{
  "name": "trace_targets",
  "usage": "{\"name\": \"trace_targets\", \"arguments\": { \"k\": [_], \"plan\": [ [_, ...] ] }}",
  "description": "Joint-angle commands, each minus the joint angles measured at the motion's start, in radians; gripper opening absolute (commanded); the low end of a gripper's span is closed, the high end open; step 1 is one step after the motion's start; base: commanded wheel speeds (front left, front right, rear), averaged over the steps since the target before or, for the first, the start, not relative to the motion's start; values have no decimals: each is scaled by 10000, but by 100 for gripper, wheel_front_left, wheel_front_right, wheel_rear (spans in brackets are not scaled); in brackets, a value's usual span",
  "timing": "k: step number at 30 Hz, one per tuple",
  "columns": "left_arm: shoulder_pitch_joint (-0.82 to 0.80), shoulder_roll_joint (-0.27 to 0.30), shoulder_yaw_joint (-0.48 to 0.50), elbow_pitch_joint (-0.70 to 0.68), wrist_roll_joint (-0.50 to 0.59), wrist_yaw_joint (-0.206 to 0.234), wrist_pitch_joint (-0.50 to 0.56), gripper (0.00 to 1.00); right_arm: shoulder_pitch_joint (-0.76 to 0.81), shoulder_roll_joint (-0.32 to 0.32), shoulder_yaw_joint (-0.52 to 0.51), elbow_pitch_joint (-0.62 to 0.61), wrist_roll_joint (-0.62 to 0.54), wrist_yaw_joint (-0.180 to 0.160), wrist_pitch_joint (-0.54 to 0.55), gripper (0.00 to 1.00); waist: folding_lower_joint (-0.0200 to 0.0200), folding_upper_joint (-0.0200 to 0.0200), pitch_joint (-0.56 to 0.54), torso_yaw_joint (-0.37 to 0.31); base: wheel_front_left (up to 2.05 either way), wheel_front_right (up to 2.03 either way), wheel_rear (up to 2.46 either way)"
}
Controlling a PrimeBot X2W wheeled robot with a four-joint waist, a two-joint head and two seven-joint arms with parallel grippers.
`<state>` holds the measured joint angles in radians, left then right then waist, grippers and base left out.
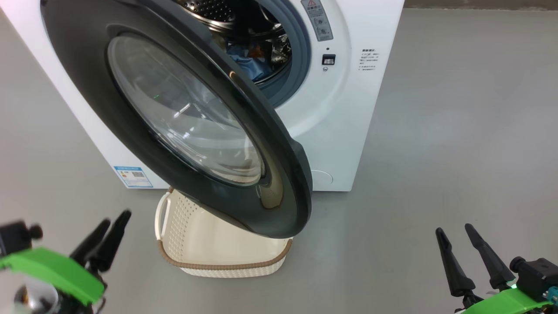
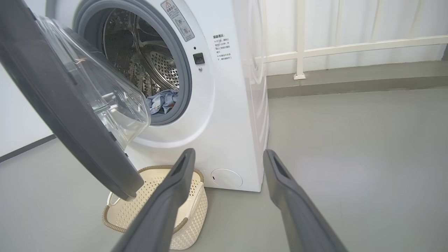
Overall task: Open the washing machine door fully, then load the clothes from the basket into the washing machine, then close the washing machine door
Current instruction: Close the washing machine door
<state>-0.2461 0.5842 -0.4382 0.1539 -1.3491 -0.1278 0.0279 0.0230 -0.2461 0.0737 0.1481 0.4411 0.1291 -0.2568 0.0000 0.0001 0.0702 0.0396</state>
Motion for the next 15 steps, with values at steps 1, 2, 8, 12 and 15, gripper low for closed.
{"name": "trace_targets", "arguments": {
  "k": [1,2,8,12,15],
  "plan": [
    [-185,492,345,-78,64,-29,-264,100,-13,-208,119,-256,8,16,-49,100,0,-1,-10,-40,0,0,0],
    [-58,497,228,27,69,-29,-569,100,13,-219,80,-254,13,16,-49,100,0,-1,-14,-57,0,0,0],
    [390,609,-598,701,343,-29,-2206,100,155,-311,0,-189,48,16,-49,100,0,-1,-59,-219,0,0,0],
    [478,522,-1001,1244,861,-29,-2789,100,195,-328,4,-155,40,16,-49,100,0,-1,-108,-368,0,0,0],
    [505,333,-856,1506,1516,-29,-2883,100,202,-338,-2,-130,39,16,-49,100,0,-1,-147,-468,0,0,0]
  ]
}}
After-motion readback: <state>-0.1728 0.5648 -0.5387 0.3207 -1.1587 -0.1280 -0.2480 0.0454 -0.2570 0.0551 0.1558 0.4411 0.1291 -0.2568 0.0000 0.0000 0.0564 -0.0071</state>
